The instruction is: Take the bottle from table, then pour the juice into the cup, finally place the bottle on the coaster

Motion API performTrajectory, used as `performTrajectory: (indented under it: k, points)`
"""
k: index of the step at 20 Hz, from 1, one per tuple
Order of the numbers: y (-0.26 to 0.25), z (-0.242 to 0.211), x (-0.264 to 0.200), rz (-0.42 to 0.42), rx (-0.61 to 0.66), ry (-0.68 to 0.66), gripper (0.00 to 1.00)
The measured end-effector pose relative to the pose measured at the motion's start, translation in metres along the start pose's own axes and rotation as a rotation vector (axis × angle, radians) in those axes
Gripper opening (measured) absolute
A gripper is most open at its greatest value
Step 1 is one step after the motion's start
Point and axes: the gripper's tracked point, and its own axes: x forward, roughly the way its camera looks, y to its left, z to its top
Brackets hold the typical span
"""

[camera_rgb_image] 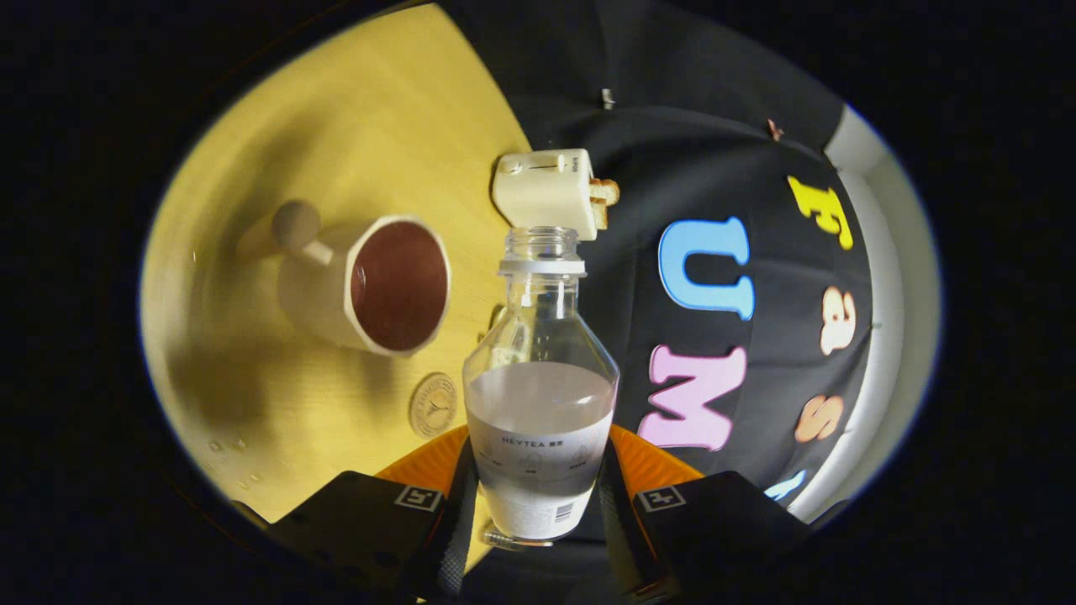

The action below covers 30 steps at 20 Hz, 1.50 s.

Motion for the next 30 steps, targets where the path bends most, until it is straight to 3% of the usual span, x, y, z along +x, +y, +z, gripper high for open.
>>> performTrajectory:
  k: [4, 7, 14, 23, 30]
  points:
    - [0.0, 0.004, -0.011, 0.026, 0.308, -0.022, 0.69]
    - [0.001, 0.024, -0.011, 0.071, 0.568, -0.125, 0.69]
    - [-0.03, 0.03, -0.007, 0.081, 0.939, -0.294, 0.69]
    - [-0.087, -0.002, 0.032, -0.003, 1.208, -0.44, 0.7]
    - [-0.072, -0.027, 0.072, -0.013, 1.28, -0.433, 0.7]
